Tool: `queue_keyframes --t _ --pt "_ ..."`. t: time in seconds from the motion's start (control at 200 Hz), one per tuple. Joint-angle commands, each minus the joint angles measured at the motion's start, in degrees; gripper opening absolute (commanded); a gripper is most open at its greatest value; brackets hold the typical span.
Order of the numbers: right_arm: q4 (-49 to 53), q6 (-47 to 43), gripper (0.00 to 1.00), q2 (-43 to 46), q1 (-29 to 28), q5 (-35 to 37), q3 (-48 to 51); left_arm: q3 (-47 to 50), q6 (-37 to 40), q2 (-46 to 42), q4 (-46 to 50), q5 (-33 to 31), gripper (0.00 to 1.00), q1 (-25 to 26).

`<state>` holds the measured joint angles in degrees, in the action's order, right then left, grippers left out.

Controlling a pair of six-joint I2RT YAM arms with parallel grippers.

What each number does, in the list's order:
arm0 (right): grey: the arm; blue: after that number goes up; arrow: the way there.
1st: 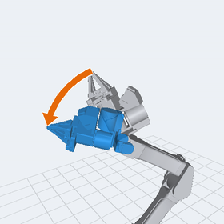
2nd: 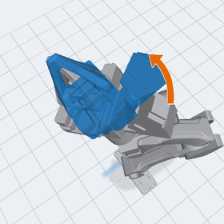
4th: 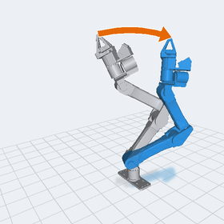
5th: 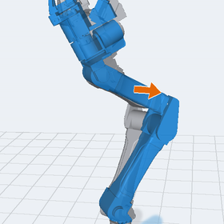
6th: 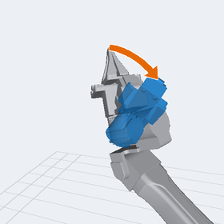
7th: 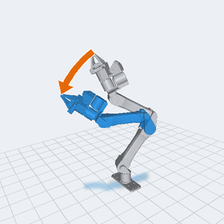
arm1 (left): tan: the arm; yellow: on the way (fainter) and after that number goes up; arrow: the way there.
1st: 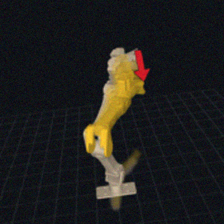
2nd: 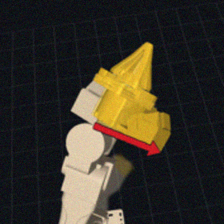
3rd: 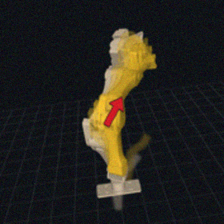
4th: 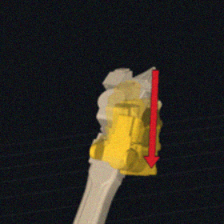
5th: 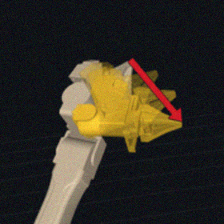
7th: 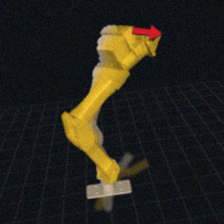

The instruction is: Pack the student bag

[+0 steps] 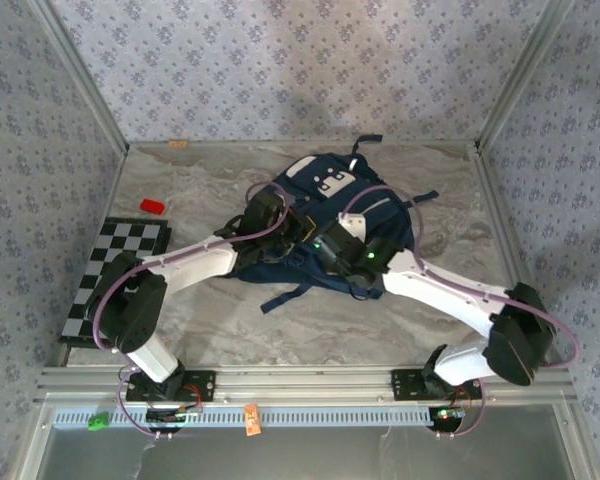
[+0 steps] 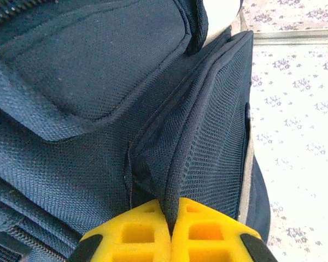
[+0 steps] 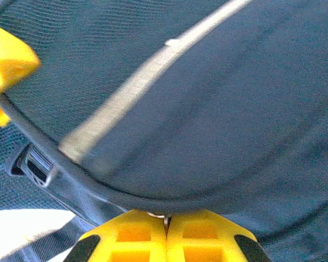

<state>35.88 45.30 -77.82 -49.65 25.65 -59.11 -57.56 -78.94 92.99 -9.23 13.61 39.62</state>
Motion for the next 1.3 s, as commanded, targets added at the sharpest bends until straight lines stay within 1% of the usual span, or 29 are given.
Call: queue_keyframes --t 0.0,0.125,0.22,0.28,0.32,0.38,0.45,0.495,0.575,0.625,0.685,0.73,0.745,0.795,0.9,0.969,1.029,1.094,1.174,1.294 --pt "5.97 -1.60 0.00 5.13 3.86 -0.34 3.96 1.89 4.37 -3.35 2.09 1.36 0.00 -4.11" --pt "5.53 -5.05 0.00 9.41 8.62 -3.79 8.31 3.69 7.25 -4.58 3.26 2.13 0.00 -6.71" --pt "3.40 -8.41 0.00 11.22 13.92 -8.29 10.98 1.84 10.57 -4.02 6.60 3.96 0.00 -8.38" --pt "1.91 -12.01 0.00 11.55 15.03 -9.78 11.31 0.68 12.82 -3.42 7.30 5.05 0.00 -8.89" --pt "2.08 -13.84 0.00 11.39 14.02 -9.88 10.94 -0.31 14.48 -2.83 7.22 6.11 0.00 -9.11" --pt "3.70 -14.49 0.00 10.86 11.13 -7.98 10.17 -1.41 17.72 -1.80 5.81 8.32 0.00 -9.12" --pt "3.88 -14.41 0.00 10.76 6.79 -6.76 10.05 -3.61 21.66 -0.05 8.30 9.13 0.00 -9.50" --pt "2.62 -14.09 0.00 10.46 3.83 -7.47 10.08 -5.28 24.29 1.17 10.23 9.61 0.00 -9.99" --pt "-1.11 -11.59 0.00 8.56 -0.27 -11.21 9.59 -8.32 27.43 3.37 11.51 10.17 0.00 -10.89" --pt "-4.83 -10.34 0.00 6.73 -2.05 -13.65 8.87 -10.08 29.11 4.57 12.09 10.84 0.04 -11.29" --pt "-7.29 -8.40 0.00 4.39 -3.93 -13.34 7.14 -11.57 30.91 5.35 12.80 11.87 0.10 -11.66" --pt "-8.73 -8.30 0.00 2.52 -4.61 -13.23 5.60 -11.42 31.37 5.15 12.93 11.76 0.18 -11.99" --pt "-8.92 -8.14 0.00 1.91 -4.73 -12.99 5.09 -11.12 31.46 4.92 12.86 11.71 0.22 -12.16" --pt "-8.53 -7.02 0.00 -0.04 -4.73 -11.85 3.52 -9.67 31.03 3.64 12.45 11.88 0.32 -12.61" --pt "-7.72 -5.87 0.00 -1.75 -4.40 -10.58 2.41 -3.86 28.23 -1.75 10.28 12.00 0.48 -13.58" --pt "-8.52 -5.62 0.00 -1.38 -4.40 -10.33 3.47 0.44 24.97 -5.85 9.38 11.26 0.55 -13.60" --pt "-9.40 -5.64 0.00 -0.92 -4.47 -10.87 4.30 4.12 21.13 -8.88 8.34 11.06 0.58 -13.52" --pt "-8.87 -5.06 0.00 -0.59 -4.49 -10.58 4.64 8.68 14.60 -11.72 5.09 10.41 0.60 -12.77" --pt "-9.00 -4.68 0.00 -0.01 -4.42 -10.16 5.09 13.84 7.48 -13.67 -0.89 8.80 0.61 -10.17" --pt "-9.49 -4.67 0.00 0.10 -4.46 -10.36 5.15 14.65 2.08 -13.54 -1.29 5.30 0.62 -5.63"
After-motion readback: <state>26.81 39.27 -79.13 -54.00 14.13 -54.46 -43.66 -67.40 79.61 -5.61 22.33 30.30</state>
